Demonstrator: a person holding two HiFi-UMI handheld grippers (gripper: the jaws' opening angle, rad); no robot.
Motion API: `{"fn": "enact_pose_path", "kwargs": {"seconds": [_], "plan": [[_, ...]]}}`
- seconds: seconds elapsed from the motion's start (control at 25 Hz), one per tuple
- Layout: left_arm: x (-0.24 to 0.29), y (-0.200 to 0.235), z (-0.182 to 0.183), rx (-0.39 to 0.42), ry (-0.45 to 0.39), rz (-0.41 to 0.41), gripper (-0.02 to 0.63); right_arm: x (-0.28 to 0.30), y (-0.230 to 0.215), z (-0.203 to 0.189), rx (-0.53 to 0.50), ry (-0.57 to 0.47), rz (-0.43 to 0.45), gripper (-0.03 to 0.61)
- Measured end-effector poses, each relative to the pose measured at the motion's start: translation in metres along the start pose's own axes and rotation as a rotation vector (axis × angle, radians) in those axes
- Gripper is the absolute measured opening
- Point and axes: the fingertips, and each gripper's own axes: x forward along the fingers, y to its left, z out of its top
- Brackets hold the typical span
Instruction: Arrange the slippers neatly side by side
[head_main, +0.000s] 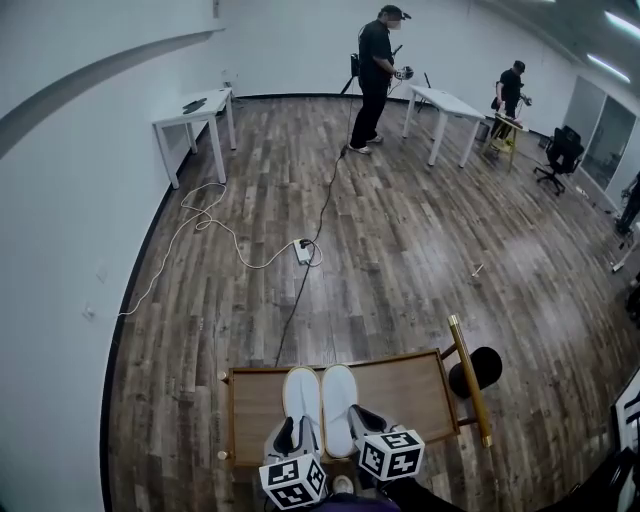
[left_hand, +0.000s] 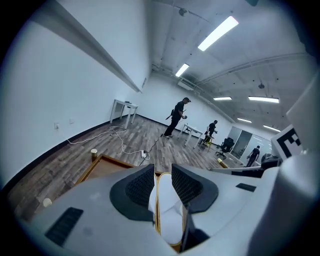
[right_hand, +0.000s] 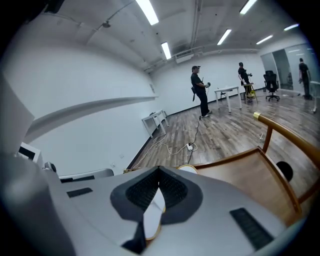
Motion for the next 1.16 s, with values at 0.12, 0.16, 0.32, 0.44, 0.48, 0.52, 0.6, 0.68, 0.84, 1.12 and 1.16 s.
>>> {"fn": "enact_pose_path", "kwargs": {"seconds": [0.12,0.16,0.32,0.44,0.48,0.52,0.6,0.68,0.84,1.12,1.16], "plan": [[-0.007,-0.003,-0.006,0.021,0.014,0.003,0.109,-0.007,0.002,-0.002,-0.056,0.001,-0.020,-0.002],[-0.009,-0.003,-0.007,0.020,0.016,0.009,0.109,-0.009,0.002,-0.003,-0.067,0.003,-0.025,-0.002],[-0.016,-0.001,-0.012,0.016,0.018,0.029,0.109,-0.015,0.003,-0.009,-0.084,0.013,-0.036,-0.002],[-0.020,-0.004,-0.013,0.026,0.019,0.028,0.109,-0.018,0.002,-0.012,-0.080,0.018,-0.039,-0.002],[-0.021,-0.005,-0.014,0.030,0.019,0.027,0.109,-0.019,0.002,-0.012,-0.079,0.019,-0.040,-0.002],[-0.022,-0.006,-0.015,0.032,0.019,0.027,0.109,-0.020,0.002,-0.013,-0.079,0.020,-0.040,-0.002],[-0.023,-0.007,-0.016,0.032,0.016,0.026,0.109,-0.020,0.003,-0.014,-0.081,0.020,-0.038,-0.002],[-0.025,-0.007,-0.016,0.031,0.014,0.026,0.109,-0.020,0.004,-0.016,-0.083,0.023,-0.037,-0.002],[-0.028,-0.008,-0.018,0.028,0.017,0.024,0.109,-0.022,0.005,-0.018,-0.079,0.027,-0.036,-0.002],[-0.024,-0.007,-0.015,0.029,0.022,0.025,0.109,-0.020,0.003,-0.018,-0.078,0.040,-0.038,-0.002],[-0.023,-0.007,-0.014,0.029,0.022,0.026,0.109,-0.019,0.003,-0.017,-0.078,0.041,-0.038,-0.002]]}}
